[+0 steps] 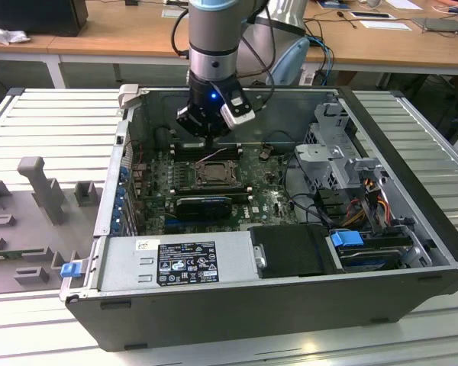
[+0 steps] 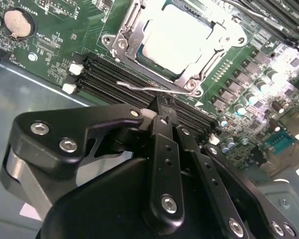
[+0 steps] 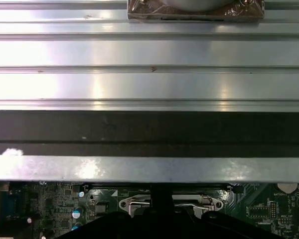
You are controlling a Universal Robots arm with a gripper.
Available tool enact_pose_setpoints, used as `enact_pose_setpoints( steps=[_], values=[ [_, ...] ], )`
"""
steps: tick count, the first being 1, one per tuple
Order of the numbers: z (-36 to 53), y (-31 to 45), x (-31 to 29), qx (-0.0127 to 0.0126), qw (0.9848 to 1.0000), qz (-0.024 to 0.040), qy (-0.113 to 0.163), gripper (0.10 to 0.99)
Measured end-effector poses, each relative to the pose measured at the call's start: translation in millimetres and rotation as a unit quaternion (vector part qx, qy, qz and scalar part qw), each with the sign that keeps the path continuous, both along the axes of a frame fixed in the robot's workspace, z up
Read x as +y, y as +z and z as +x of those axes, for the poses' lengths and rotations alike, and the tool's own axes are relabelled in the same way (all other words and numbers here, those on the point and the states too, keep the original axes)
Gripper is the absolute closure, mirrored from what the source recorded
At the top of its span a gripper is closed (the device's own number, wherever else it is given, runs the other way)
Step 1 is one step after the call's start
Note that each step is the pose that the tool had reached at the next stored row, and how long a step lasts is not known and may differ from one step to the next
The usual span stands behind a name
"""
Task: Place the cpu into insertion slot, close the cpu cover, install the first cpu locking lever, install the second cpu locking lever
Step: 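Install the first cpu locking lever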
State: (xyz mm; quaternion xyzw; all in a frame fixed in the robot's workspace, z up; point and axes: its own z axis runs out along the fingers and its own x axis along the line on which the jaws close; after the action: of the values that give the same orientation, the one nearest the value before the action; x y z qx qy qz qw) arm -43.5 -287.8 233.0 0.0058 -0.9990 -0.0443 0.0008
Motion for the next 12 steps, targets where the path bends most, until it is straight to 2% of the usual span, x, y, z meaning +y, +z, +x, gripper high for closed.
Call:
enact_pose_setpoints(
  steps=[2, 7, 12],
  values=[
    [1.3, -1.2, 0.0, 0.0000, 0.9999, 0.0000, 0.011, 0.980],
    [6.1, -3.6, 0.0, 0.0001, 0.9999, 0.0000, 0.011, 0.980],
    [7.0, -4.8, 0.0, 0.0000, 0.9999, 0.0000, 0.011, 0.980]
  ],
)
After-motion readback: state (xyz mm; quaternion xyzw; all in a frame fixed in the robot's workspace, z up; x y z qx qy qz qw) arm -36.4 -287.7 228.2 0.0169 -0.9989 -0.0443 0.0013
